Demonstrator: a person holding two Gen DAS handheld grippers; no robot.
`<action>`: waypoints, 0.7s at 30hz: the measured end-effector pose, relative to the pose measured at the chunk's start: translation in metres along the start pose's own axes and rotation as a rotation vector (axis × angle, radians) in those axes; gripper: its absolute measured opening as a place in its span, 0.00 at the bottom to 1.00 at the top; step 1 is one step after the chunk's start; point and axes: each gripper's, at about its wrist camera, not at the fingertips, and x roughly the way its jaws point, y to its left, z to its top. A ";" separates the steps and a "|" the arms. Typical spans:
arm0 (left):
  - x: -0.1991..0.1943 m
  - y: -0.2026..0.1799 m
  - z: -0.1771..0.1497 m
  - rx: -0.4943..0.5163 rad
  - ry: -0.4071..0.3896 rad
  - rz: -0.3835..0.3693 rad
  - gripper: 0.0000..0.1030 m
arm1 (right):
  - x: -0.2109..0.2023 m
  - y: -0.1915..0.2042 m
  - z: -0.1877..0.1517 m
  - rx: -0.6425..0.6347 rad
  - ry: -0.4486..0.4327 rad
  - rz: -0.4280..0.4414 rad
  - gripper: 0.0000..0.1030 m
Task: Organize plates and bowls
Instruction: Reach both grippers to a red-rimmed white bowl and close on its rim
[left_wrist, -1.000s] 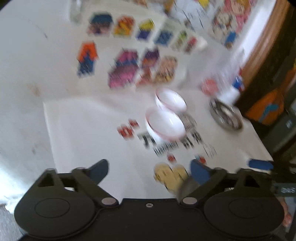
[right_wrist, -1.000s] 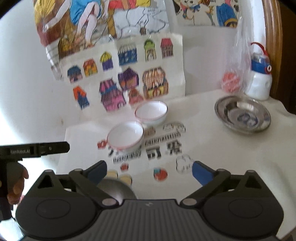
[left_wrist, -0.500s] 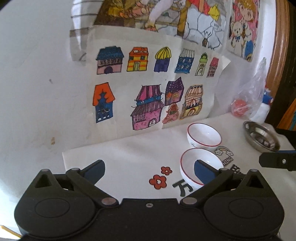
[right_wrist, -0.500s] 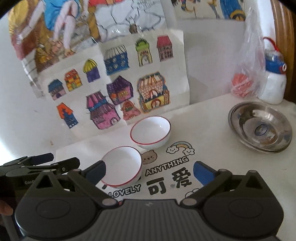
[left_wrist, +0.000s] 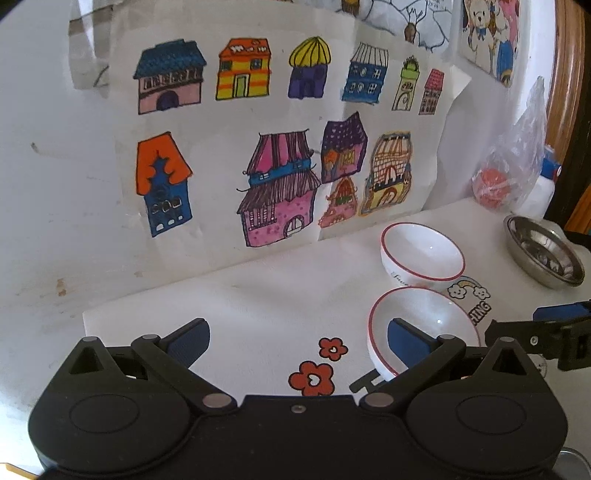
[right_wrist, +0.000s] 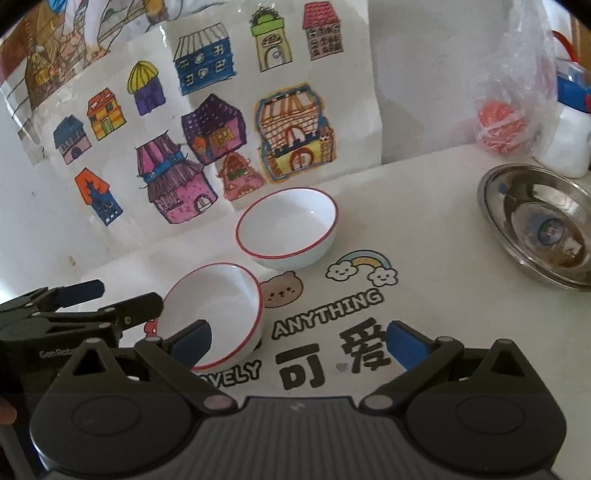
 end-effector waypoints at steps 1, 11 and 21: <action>0.002 0.000 0.000 -0.001 0.003 -0.002 0.99 | 0.002 0.001 -0.001 -0.010 0.000 0.001 1.00; 0.013 -0.002 -0.006 0.023 0.030 -0.049 0.99 | 0.012 0.009 -0.006 -0.106 -0.010 0.004 0.86; 0.016 -0.002 -0.006 0.001 0.063 -0.116 0.89 | 0.013 0.009 -0.006 -0.078 -0.009 0.070 0.57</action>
